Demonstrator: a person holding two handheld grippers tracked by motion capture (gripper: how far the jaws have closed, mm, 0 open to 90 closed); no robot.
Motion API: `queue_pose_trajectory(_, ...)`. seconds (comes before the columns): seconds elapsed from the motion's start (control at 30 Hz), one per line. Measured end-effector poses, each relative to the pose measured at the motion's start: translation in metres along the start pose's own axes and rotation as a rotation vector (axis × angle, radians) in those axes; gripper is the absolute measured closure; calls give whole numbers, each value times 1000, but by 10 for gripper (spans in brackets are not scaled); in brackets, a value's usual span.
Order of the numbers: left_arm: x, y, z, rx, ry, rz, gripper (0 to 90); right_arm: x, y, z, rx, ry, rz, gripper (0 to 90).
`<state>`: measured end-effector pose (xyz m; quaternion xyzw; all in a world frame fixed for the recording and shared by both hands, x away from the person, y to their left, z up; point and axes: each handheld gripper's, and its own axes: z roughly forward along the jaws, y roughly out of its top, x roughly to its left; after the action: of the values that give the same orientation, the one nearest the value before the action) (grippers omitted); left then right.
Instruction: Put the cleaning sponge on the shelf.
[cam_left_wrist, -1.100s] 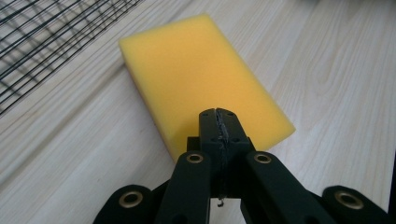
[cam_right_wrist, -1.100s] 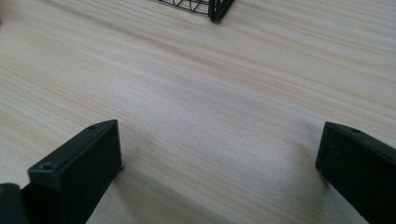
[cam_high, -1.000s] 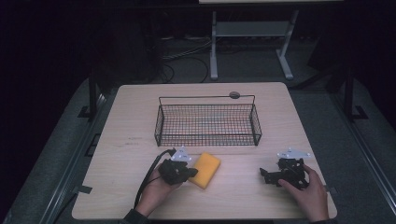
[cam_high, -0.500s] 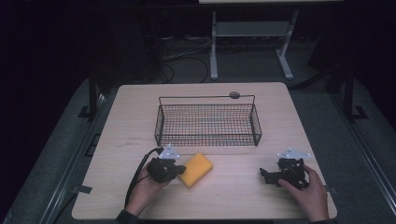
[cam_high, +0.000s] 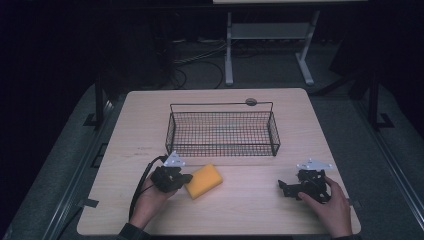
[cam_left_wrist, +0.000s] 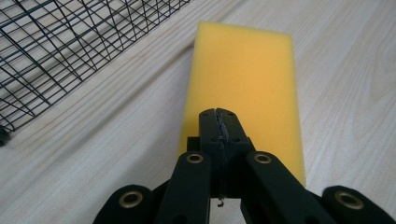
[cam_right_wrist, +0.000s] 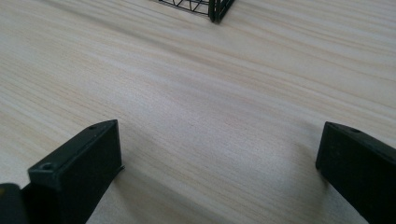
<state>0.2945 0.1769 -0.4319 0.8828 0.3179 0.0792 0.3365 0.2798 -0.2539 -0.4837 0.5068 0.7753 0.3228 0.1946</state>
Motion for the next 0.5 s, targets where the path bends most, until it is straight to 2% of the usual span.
queue_pose_trajectory(0.1, 1, 1, -1, 6, -8, -5, 893, 0, 0, 0, 0, 0, 0, 0)
queue_pose_trajectory(0.3, -2, 5, -3, 23, -23, 8, 809, 0, 0, 0, 0, 0, 0, 0)
queue_pose_trajectory(0.4, -5, 11, -5, 43, -47, 12, 690, 0, 0, 0, 0, 0, 0, 0)
queue_pose_trajectory(0.5, -7, 15, -5, 69, -50, 17, 583, 0, 0, 0, 0, 0, 0, 0)
